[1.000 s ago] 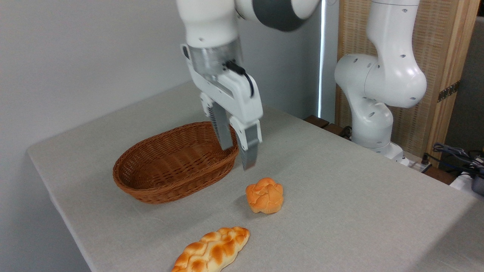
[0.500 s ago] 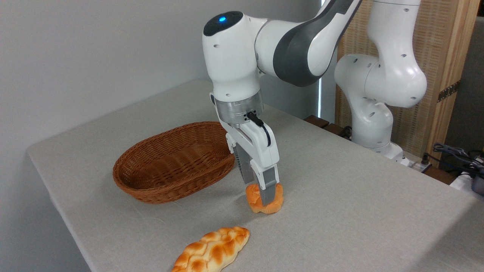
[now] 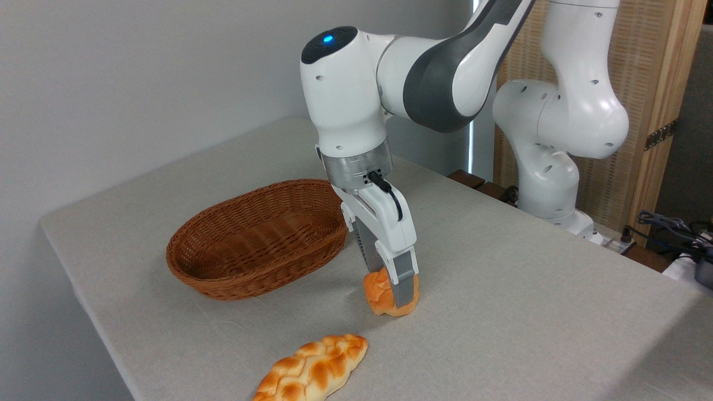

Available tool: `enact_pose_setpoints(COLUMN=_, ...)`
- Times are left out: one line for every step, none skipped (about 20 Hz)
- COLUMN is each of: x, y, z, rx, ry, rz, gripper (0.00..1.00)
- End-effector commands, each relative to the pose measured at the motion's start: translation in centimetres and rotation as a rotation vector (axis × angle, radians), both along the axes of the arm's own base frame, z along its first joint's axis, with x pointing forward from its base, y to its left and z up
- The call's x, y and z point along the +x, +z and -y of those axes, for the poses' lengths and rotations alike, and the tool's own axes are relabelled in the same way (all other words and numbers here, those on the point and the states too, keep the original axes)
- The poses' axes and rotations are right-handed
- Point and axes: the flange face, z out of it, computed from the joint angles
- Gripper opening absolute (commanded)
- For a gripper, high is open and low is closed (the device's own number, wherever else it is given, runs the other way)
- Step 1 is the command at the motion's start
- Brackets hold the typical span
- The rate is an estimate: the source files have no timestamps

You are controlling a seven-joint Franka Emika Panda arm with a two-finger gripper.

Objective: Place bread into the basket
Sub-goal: 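Close the gripper around the round orange bun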

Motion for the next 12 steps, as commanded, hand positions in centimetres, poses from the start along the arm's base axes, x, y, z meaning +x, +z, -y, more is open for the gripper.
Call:
enact_pose_setpoints(x=-0.26, y=-0.06, z=-0.32, rx=0.012, ry=-0.025, rz=0.009, gripper=0.75)
enact_pose_setpoints(x=-0.25, y=-0.13, z=-0.32, rx=0.012, ry=-0.034, rz=0.007, gripper=0.68)
enact_pose_setpoints(x=-0.24, y=-0.28, z=-0.32, rx=0.010, ry=-0.064, rz=0.000, gripper=0.65)
enact_pose_setpoints(x=-0.27, y=-0.38, z=-0.53, rx=0.007, ry=-0.082, rz=-0.006, gripper=0.63)
enact_pose_setpoints(x=-0.28, y=-0.39, z=-0.53, rx=0.007, ry=-0.085, rz=-0.008, gripper=0.62)
enact_pose_setpoints(x=-0.29, y=-0.40, z=-0.60, rx=0.007, ry=-0.084, rz=-0.008, gripper=0.62)
enact_pose_setpoints(x=-0.30, y=-0.41, z=-0.61, rx=0.007, ry=-0.081, rz=-0.009, gripper=0.61)
enact_pose_setpoints(x=-0.25, y=-0.33, z=-0.61, rx=0.007, ry=-0.079, rz=-0.006, gripper=0.61)
enact_pose_setpoints(x=-0.30, y=-0.41, z=-0.54, rx=0.007, ry=-0.081, rz=-0.009, gripper=0.60)
enact_pose_setpoints(x=-0.27, y=-0.34, z=-0.61, rx=0.007, ry=-0.079, rz=-0.008, gripper=0.59)
enact_pose_setpoints(x=-0.26, y=-0.34, z=-0.54, rx=0.007, ry=-0.081, rz=-0.008, gripper=0.58)
enact_pose_setpoints(x=-0.26, y=-0.34, z=-0.54, rx=0.007, ry=-0.081, rz=-0.008, gripper=0.58)
